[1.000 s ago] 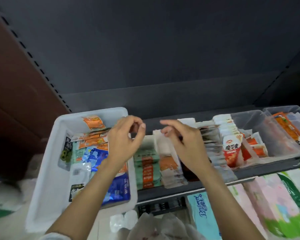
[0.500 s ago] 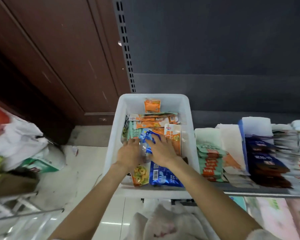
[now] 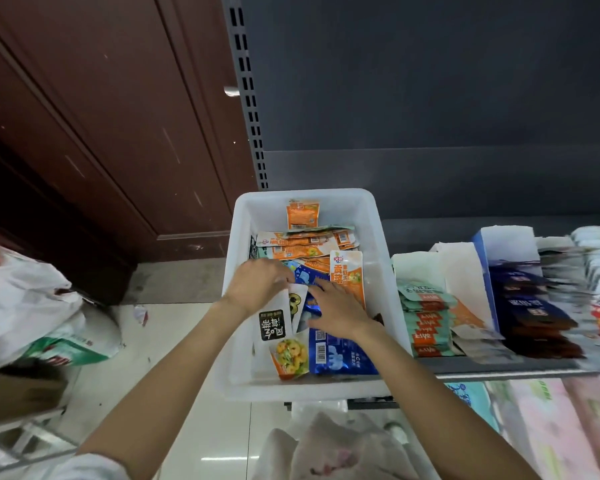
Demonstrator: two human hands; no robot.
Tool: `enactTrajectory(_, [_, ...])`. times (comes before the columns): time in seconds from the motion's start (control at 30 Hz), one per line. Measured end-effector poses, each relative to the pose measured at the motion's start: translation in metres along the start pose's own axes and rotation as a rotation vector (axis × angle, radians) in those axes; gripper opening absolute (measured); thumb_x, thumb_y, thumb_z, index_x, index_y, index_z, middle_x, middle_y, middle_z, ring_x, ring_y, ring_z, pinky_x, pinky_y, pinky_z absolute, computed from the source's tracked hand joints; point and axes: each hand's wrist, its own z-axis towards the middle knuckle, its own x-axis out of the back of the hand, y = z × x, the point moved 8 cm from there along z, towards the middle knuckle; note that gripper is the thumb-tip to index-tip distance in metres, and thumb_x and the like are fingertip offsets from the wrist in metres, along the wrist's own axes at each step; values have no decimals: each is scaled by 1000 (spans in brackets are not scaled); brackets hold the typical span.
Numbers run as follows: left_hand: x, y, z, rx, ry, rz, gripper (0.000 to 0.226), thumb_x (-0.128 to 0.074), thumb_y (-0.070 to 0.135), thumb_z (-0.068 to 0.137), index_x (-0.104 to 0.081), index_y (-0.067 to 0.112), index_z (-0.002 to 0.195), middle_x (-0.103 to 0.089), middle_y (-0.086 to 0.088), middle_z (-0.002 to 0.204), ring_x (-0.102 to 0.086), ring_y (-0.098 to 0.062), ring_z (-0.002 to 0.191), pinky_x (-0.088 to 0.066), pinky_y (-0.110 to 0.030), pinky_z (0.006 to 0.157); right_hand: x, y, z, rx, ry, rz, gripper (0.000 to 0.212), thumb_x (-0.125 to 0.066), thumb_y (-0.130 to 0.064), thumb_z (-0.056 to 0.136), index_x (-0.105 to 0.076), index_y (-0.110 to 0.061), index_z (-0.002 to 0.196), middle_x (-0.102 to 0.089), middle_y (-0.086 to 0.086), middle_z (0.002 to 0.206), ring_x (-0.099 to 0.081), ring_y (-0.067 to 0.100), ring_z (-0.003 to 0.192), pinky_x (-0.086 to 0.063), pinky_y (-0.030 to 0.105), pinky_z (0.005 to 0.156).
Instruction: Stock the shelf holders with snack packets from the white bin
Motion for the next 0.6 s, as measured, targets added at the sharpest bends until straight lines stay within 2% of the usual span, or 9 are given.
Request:
enactTrajectory(0.07, [16, -2, -2, -8, 153, -89, 16, -61, 28, 90, -73, 27, 101, -72, 5, 102, -67, -18, 91, -52, -32, 75, 9, 4, -8, -21, 86, 250, 73, -62, -34, 87, -23, -24, 148, -29, 0, 151, -28, 21, 137, -29, 40, 111])
enactTrajectory(0.17, [42, 1, -6, -36, 320, -117, 14, -63, 28, 88, -75, 27, 96, -74, 6, 92, -70, -19, 78, -55, -33, 64, 24, 11, -23, -48, 221, 565, 71, -65, -26, 87, -26, -24, 146, -40, -1, 144, -37, 17, 132, -35, 35, 107])
enactTrajectory(0.23, [61, 7, -10, -56, 418, -166, 14, -62, 29, 87, -75, 27, 93, -74, 9, 91, -69, -11, 76, -53, -25, 62, 34, 11, -31, -46, 268, 715, 68, -68, -23, 85, -32, -25, 143, -46, -2, 137, -43, 15, 126, -38, 32, 102])
enactTrajectory(0.3, [74, 8, -13, 13, 468, -339, 10, -64, 26, 88, -74, 28, 92, -73, 10, 86, -64, -1, 70, -46, -16, 58, 45, 8, -39, -19, 305, 822, 62, -69, -20, 85, -38, -26, 138, -51, -6, 128, -48, 11, 117, -42, 30, 98])
enactTrajectory(0.37, [78, 7, -13, 109, 483, -591, 9, -64, 25, 88, -71, 30, 92, -72, 10, 83, -63, -7, 67, -48, -20, 61, 62, 6, -48, 7, 377, 825, 51, -70, -19, 84, -46, -24, 130, -57, -9, 115, -52, 4, 104, -46, 27, 92])
enactTrajectory(0.43, [78, 11, -12, 155, 471, -809, 11, -65, 22, 87, -70, 30, 92, -72, 10, 91, -66, -12, 79, -54, -30, 73, 81, 6, -61, 30, 466, 768, 39, -70, -20, 84, -53, -21, 118, -59, -8, 102, -54, 0, 93, -45, 23, 83])
enactTrajectory(0.5, [78, 15, -12, 205, 456, -962, 15, -67, 18, 85, -70, 32, 89, -72, 10, 93, -67, -14, 89, -53, -33, 80, 102, 9, -78, 51, 593, 593, 42, -71, -25, 82, -52, -22, 119, -54, -7, 113, -48, 2, 104, -41, 22, 89])
enactTrajectory(0.6, [73, 20, -15, 312, 449, -1189, 13, -68, 14, 84, -71, 25, 91, -74, 6, 86, -68, -12, 83, -52, -31, 76, 119, 8, -95, 149, 620, 226, 67, -76, -35, 76, -43, -29, 134, -27, -4, 146, -17, 12, 136, -18, 27, 109])
